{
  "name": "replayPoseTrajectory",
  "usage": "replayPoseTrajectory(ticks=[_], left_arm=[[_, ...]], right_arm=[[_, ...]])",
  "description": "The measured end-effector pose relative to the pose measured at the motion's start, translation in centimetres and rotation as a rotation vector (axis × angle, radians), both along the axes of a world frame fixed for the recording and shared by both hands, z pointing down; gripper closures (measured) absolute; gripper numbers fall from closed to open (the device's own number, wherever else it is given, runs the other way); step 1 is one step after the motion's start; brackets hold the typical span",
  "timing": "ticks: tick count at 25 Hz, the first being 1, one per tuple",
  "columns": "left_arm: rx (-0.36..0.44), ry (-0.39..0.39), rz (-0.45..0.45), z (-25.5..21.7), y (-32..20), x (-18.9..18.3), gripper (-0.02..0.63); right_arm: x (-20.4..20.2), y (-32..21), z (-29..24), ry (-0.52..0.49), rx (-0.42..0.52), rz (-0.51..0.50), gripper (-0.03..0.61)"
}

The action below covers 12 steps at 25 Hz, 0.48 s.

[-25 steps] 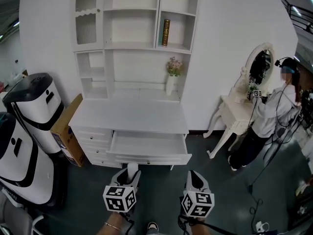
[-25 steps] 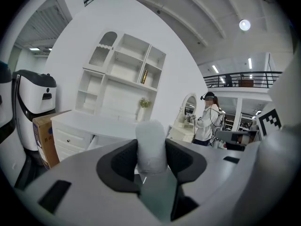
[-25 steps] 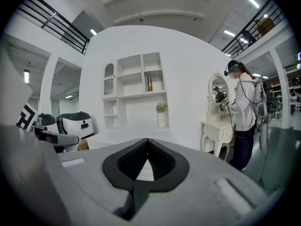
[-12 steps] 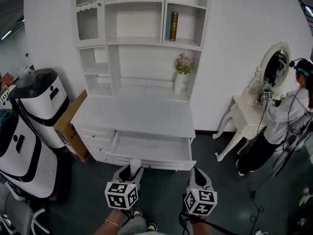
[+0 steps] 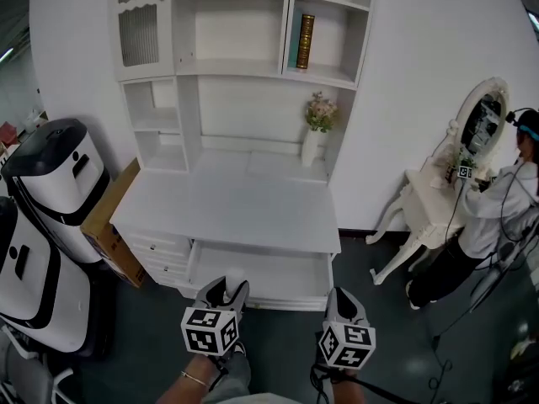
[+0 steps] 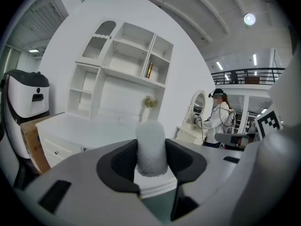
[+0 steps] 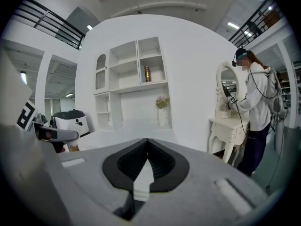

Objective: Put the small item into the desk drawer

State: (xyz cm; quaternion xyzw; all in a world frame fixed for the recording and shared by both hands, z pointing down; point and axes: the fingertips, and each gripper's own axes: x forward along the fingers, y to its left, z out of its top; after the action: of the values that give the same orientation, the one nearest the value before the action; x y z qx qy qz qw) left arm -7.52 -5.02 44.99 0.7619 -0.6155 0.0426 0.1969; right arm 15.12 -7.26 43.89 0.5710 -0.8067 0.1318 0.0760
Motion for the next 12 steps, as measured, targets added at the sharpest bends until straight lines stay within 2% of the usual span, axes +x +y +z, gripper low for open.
replayPoseTrajectory(ticks=[12], left_arm=[[0.033, 0.006, 0.034, -2.3, -14.5, -6.7, 0.443]], right_arm=[[-6.9, -13.7, -2.9, 0.012, 0.039, 0.023, 0.574]])
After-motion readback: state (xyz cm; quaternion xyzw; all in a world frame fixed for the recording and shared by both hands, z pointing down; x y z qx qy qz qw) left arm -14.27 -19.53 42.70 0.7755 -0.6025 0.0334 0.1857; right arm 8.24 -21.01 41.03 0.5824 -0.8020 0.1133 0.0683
